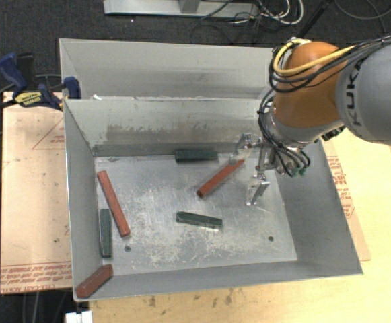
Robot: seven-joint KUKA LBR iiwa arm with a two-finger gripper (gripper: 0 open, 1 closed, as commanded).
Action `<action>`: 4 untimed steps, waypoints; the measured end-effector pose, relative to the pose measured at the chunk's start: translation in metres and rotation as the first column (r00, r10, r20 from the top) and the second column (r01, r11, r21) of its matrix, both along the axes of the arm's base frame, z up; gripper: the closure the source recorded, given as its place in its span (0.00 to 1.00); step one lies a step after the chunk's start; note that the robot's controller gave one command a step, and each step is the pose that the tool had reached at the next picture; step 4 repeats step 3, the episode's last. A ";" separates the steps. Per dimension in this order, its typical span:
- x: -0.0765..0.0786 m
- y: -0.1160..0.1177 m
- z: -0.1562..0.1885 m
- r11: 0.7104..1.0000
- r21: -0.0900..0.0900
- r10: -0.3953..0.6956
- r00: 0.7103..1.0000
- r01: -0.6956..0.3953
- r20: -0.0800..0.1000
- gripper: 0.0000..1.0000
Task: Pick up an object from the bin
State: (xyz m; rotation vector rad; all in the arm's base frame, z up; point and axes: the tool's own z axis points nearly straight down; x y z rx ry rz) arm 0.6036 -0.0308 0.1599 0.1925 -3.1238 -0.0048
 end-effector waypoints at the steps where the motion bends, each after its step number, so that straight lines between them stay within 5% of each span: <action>1: 0.041 0.035 -0.081 0.991 -0.004 0.131 0.991 -0.131 0.033 1.00; 2: 0.041 0.035 -0.081 0.991 -0.004 0.131 0.991 -0.131 0.033 1.00; 3: 0.037 0.019 0.096 0.990 -0.004 0.138 0.990 -0.137 0.024 1.00; 4: 0.037 0.019 0.096 0.990 -0.004 0.138 0.990 -0.137 0.024 1.00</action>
Offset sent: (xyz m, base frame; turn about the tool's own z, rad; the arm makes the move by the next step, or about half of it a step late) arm 0.0000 0.0000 0.0000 0.0000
